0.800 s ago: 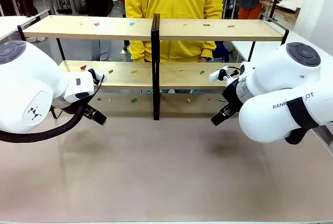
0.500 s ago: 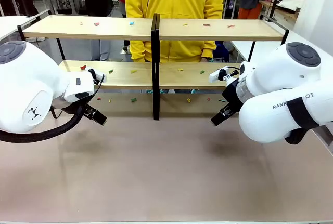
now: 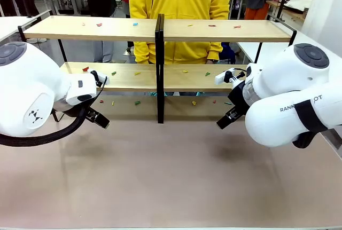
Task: Clean the shelves.
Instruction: Pick up the Duster when the human hands it over.
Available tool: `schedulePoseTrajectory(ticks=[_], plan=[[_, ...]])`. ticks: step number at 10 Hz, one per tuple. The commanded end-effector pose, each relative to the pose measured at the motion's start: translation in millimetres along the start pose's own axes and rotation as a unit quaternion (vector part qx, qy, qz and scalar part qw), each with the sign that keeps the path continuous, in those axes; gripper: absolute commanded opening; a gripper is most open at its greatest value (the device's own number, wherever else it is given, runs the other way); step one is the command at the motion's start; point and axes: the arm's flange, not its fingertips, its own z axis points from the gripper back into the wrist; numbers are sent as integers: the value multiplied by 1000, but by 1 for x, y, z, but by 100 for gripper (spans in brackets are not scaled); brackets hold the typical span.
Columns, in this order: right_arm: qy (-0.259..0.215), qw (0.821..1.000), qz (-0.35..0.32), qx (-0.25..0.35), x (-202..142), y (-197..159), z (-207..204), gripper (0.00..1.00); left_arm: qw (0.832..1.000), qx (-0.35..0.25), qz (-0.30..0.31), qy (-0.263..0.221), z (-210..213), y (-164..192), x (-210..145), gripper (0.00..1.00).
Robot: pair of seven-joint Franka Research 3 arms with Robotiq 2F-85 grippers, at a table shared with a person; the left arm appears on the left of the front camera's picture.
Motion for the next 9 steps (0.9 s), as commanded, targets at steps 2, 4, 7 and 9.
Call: schedulePoseTrajectory(ticks=[2,4,7,9], plan=[[0,1000,0,0,0,0,0,100,1000,0,0,0,0,0,0,100],[0,1000,0,0,0,0,0,100,1000,0,0,0,0,0,0,100],[-26,999,18,42,5,-6,135,100,996,-79,-27,-21,133,24,-34,100],[-72,997,19,7,-6,-5,227,100,987,-93,-50,-118,220,30,-78,100]])
